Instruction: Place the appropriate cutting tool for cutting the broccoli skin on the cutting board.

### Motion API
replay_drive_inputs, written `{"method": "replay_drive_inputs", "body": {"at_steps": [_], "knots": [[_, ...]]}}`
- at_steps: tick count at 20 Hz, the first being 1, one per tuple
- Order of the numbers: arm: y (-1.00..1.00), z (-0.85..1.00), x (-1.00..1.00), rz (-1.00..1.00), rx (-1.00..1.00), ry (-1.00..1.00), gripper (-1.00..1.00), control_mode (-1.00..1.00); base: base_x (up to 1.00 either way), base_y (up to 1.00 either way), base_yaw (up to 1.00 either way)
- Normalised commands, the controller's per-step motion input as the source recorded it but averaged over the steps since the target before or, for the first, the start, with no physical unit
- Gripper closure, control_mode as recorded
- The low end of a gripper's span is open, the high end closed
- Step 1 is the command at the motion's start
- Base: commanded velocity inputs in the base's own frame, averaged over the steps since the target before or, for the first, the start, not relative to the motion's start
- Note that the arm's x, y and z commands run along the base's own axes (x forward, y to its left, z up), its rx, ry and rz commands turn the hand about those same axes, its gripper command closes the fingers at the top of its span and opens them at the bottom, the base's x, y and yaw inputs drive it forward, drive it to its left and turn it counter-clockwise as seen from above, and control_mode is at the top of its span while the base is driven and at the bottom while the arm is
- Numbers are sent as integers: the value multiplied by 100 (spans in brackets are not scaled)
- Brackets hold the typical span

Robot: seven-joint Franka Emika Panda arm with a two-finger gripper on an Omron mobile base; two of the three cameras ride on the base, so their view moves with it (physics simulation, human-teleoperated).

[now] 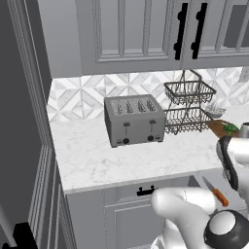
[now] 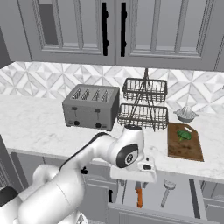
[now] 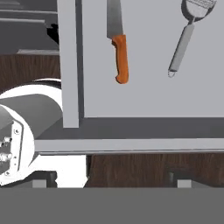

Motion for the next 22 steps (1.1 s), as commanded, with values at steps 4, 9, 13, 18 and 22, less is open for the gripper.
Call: {"method": "replay_drive_inputs", "body": {"at_steps": [4,9,13,18,22], "knots": [[-25,-38,16,0,0,20,-100,-100,0,0,0],[-22,-51,4,0,0,12,-100,-100,0,0,0],[-37,-47,0,0,10,-2,-100,-100,0,0,0],[-30,-41,5,0,14,-9,-100,-100,0,0,0],[-36,-32,21,0,15,-8,-100,-100,0,0,0]]}}
